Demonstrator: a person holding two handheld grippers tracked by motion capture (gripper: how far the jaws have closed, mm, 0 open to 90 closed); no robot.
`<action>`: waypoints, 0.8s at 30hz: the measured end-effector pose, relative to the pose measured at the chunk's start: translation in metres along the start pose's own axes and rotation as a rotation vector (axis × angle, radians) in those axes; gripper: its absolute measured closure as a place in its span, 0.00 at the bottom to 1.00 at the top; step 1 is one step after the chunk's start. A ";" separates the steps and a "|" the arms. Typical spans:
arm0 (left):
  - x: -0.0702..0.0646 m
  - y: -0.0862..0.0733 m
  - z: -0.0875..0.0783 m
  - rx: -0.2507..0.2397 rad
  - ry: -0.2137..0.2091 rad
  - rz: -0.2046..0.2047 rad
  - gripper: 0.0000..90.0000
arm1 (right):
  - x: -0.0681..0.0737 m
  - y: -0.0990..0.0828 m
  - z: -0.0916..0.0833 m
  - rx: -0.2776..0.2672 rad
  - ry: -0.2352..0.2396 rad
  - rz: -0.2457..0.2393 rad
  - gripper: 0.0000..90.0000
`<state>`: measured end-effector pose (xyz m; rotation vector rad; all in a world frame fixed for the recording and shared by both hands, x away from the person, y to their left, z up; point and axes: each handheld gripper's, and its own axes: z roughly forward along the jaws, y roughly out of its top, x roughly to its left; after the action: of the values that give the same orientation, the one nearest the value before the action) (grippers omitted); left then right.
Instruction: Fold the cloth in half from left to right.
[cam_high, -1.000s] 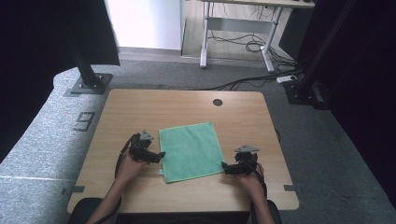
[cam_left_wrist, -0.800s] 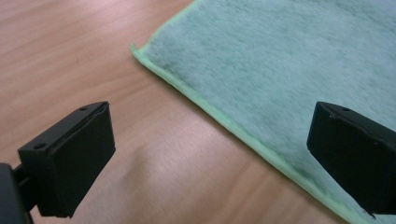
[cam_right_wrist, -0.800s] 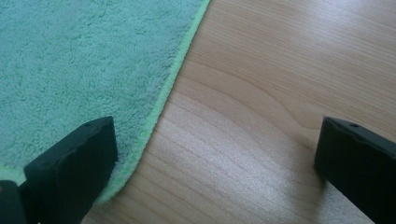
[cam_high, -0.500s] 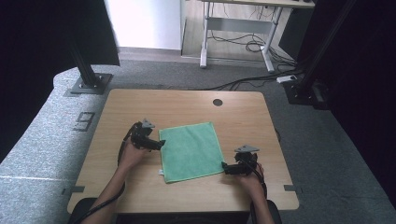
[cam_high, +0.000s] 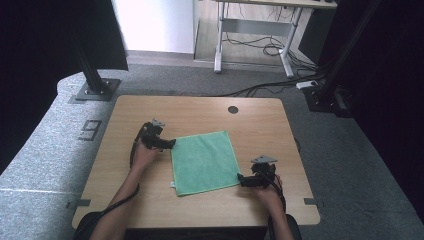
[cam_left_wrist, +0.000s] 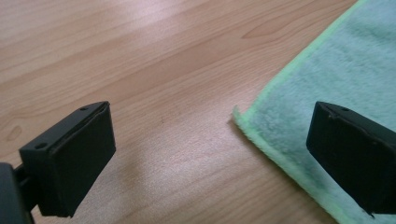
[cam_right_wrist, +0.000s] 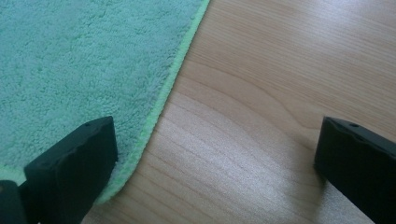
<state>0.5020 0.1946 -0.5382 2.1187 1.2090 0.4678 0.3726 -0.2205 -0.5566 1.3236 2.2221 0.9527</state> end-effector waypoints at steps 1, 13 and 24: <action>0.000 -0.001 0.002 0.007 0.003 0.000 0.01 | 0.000 0.000 0.000 0.000 0.000 0.000 0.00; 0.001 -0.003 0.012 0.031 -0.014 0.009 0.00 | 0.000 0.000 -0.001 -0.002 0.004 -0.002 0.00; 0.001 -0.003 0.012 0.030 -0.014 0.007 0.00 | 0.006 0.007 -0.012 -0.003 0.044 -0.021 0.00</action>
<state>0.5078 0.1920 -0.5486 2.1492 1.2077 0.4392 0.3664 -0.2173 -0.5433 1.2870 2.2625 0.9862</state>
